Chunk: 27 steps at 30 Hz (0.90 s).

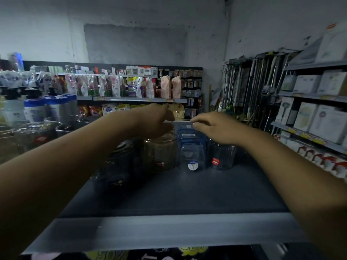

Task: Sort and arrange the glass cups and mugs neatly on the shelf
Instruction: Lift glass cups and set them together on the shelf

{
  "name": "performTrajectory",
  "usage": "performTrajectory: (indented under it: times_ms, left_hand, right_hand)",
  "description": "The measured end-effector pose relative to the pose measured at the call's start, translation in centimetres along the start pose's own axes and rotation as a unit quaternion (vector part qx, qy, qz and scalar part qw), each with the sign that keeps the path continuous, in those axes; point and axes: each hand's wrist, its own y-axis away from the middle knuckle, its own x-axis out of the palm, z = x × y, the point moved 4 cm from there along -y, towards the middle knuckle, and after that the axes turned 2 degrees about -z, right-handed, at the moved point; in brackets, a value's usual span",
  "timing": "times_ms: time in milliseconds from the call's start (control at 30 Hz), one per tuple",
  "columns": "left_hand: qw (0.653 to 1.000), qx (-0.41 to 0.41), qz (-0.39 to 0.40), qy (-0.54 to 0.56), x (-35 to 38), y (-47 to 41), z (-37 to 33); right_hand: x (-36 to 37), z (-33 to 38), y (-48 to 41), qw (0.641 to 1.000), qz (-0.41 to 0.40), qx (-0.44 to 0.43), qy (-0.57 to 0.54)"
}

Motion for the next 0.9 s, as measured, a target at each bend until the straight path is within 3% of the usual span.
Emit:
performTrajectory:
  times_ms: [67,167,333,533,700,900]
  left_hand:
    - [0.999,0.025,-0.034,0.029,-0.5,0.1,-0.8]
    - [0.999,0.034,-0.016,0.035,0.0,-0.1,-2.1]
    - [0.999,0.036,0.021,0.019,1.8,-1.2,-4.2]
    - [0.999,0.024,0.013,0.027,1.9,-1.8,-4.6]
    - [0.997,0.023,-0.030,0.063,1.9,-4.0,-6.5]
    - [0.994,0.006,0.045,0.095,2.7,-7.4,-9.1]
  right_hand:
    - [-1.5,-1.5,2.0,0.998,-0.061,-0.005,-0.016]
    - [-2.9,-4.4,4.2,0.993,-0.107,0.024,-0.043]
    - [-2.0,-7.3,3.8,0.995,-0.046,0.068,-0.060]
    - [-0.6,-8.0,2.3,0.995,-0.007,0.064,-0.075]
    - [-0.3,-8.2,2.4,0.994,-0.038,0.042,-0.088]
    - [-1.6,-9.2,3.0,0.990,-0.078,0.038,-0.109]
